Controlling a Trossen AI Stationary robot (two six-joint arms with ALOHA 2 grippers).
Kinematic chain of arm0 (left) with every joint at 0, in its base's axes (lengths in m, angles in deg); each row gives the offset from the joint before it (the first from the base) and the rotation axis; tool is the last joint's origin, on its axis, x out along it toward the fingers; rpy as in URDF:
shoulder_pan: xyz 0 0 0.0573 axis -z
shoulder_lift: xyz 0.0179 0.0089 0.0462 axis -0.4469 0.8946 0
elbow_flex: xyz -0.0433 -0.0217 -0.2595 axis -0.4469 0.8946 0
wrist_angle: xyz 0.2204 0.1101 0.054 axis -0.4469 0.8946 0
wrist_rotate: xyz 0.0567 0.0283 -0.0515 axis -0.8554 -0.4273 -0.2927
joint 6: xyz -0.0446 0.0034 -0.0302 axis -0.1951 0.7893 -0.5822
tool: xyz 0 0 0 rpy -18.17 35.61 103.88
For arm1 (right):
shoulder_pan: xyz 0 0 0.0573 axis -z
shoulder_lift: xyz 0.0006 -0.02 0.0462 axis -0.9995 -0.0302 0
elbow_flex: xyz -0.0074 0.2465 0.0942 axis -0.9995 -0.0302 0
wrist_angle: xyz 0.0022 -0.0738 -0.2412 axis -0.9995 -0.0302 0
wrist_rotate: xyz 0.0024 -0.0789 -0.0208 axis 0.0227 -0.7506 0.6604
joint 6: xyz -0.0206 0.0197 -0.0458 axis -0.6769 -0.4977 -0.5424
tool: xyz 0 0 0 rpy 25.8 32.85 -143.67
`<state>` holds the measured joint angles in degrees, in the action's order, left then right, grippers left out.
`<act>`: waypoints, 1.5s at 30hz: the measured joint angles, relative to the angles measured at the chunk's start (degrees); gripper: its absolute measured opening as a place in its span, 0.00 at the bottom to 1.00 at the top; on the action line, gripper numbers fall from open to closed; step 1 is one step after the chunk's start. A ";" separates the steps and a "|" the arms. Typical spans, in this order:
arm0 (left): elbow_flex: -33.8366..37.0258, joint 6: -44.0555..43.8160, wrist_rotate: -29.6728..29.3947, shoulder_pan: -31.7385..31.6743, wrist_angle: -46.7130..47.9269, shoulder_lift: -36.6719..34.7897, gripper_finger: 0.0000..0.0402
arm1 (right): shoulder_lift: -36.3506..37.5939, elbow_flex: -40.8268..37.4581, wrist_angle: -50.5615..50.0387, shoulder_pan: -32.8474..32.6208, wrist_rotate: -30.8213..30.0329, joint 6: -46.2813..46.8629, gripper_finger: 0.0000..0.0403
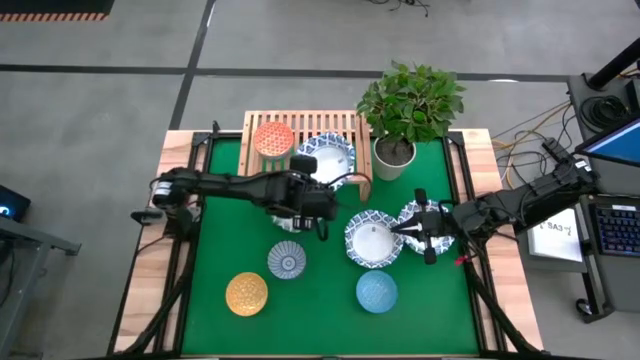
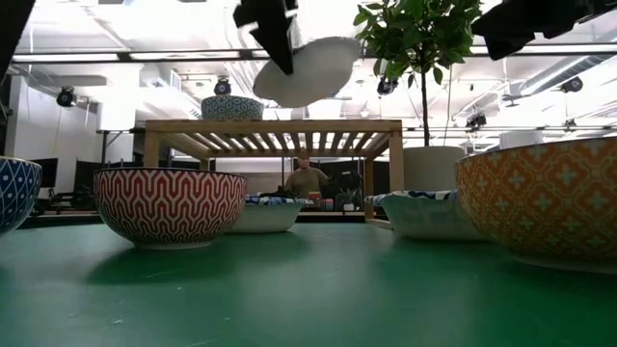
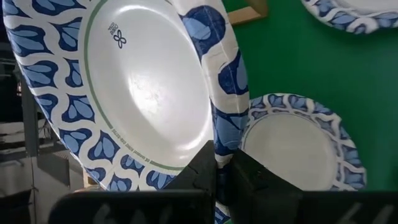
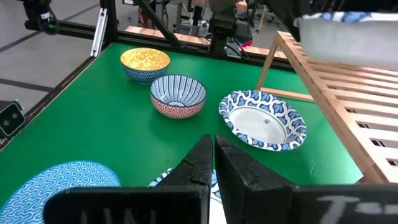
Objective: Place and stack plates onto a shelf
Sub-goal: Put the middle left white and blue plate on the right side of the shelf
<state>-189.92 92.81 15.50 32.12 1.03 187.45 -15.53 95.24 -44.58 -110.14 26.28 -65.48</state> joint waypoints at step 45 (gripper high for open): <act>-13.29 -0.77 2.40 -8.06 0.75 1.96 0.33 | -0.07 0.00 -2.25 0.02 -0.46 0.85 0.02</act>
<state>-203.21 92.04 17.90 24.06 1.78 189.42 -15.60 95.24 -46.83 -110.12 25.82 -64.63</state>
